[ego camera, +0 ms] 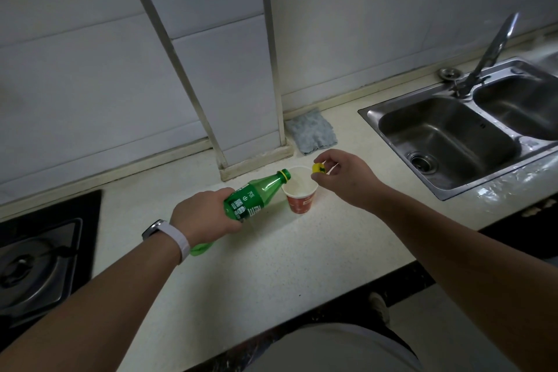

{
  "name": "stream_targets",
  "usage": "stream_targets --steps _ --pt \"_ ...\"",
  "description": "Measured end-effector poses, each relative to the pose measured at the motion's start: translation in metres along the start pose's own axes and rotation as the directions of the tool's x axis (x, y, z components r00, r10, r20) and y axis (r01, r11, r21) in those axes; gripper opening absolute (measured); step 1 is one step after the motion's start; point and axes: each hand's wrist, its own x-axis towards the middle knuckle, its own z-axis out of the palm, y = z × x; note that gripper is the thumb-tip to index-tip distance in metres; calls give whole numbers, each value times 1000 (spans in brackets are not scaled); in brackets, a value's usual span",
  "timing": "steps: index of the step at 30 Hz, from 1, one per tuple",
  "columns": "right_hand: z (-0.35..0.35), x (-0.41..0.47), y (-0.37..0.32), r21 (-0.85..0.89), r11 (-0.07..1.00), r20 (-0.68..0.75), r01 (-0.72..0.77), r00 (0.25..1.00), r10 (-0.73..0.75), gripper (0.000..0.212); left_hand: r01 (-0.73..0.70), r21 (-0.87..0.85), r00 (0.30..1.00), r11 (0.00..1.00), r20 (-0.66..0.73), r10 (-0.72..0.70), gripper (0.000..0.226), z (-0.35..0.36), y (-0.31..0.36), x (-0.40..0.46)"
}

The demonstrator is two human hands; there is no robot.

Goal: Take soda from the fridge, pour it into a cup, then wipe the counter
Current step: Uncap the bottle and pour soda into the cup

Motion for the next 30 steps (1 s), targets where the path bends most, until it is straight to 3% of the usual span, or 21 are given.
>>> stream_targets --steps 11,20,30 --pt "-2 0 -1 -27 1000 4 2 1000 -1 30 39 -87 998 995 -51 -44 68 -4 4 -2" --pt "-3 -4 -3 -50 999 23 1 1000 1 29 35 -141 997 989 -57 -43 62 2 4 -10" --pt "-8 0 -26 0 998 39 66 997 -66 27 22 -365 987 931 -141 -79 72 15 -4 -20"
